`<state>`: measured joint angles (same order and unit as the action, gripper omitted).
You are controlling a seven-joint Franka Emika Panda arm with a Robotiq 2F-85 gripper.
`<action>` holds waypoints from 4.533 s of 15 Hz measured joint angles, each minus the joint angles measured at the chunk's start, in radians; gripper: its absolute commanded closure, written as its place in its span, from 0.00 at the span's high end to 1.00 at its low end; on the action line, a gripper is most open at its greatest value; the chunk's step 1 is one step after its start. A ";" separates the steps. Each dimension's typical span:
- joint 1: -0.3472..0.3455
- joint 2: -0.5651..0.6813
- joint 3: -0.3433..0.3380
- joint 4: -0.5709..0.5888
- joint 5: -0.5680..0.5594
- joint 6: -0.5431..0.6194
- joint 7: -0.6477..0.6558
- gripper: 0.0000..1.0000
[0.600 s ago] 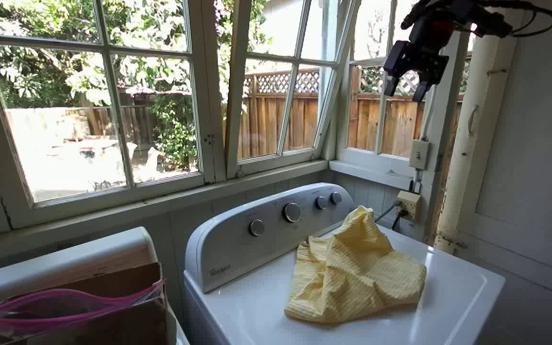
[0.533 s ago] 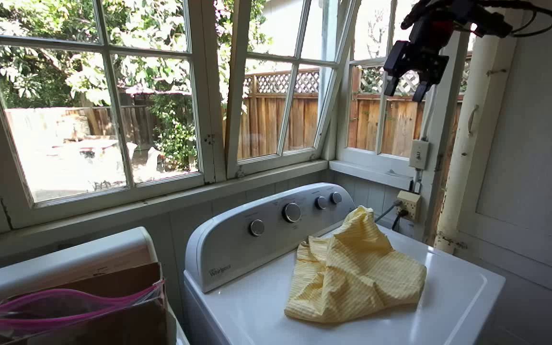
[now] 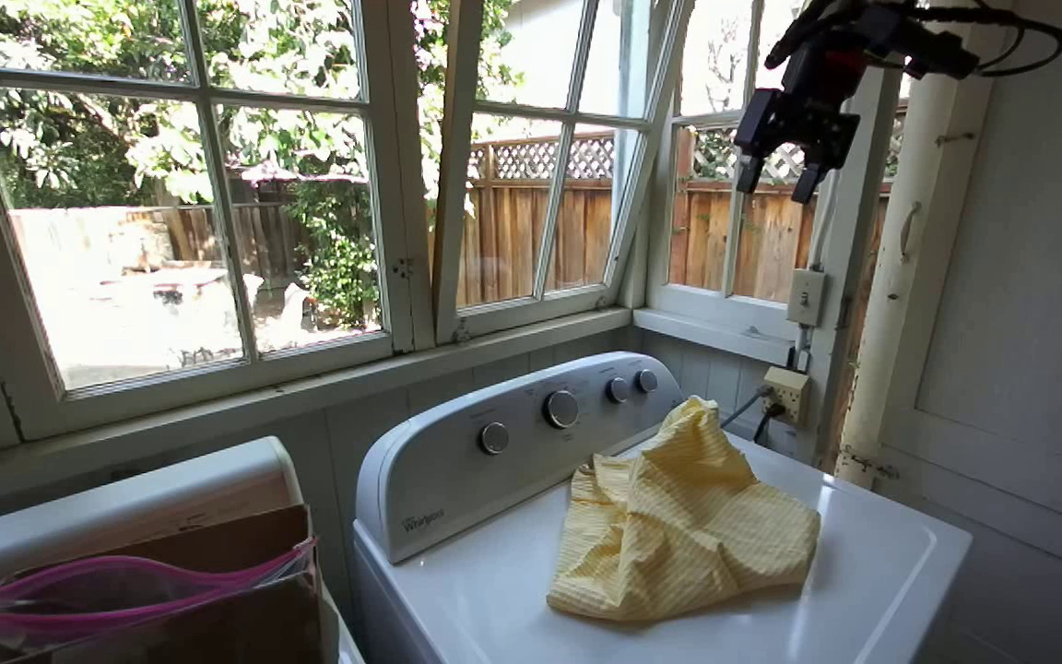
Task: Unfold the yellow towel.
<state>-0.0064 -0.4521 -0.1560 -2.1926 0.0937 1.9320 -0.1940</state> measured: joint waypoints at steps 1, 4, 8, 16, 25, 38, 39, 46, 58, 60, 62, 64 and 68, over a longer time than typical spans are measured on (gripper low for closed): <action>-0.005 0.019 0.013 -0.005 -0.010 0.022 0.019 1.00; -0.022 0.114 0.073 -0.022 -0.087 0.128 0.130 1.00; -0.036 0.270 0.154 -0.026 -0.243 0.231 0.356 1.00; -0.015 0.466 0.192 -0.020 -0.434 0.322 0.629 1.00; 0.074 0.540 0.229 -0.119 -0.428 0.633 0.558 1.00; 0.155 0.606 0.257 -0.166 -0.430 0.724 0.468 1.00; 0.156 0.607 0.255 -0.165 -0.431 0.724 0.472 1.00; 0.254 0.798 0.185 -0.060 -0.520 0.727 0.709 1.00; 0.602 1.189 -0.102 0.296 -0.617 0.579 1.341 1.00; 0.602 1.221 -0.105 0.332 -0.617 0.522 1.417 1.00; 0.597 1.228 -0.098 0.339 -0.618 0.517 1.424 1.00; 0.596 1.226 -0.098 0.339 -0.618 0.517 1.423 1.00; 0.595 1.228 -0.097 0.350 -0.619 0.463 1.426 1.00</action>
<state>0.5884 0.7759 -0.2529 -1.8431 -0.5253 2.3947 1.2322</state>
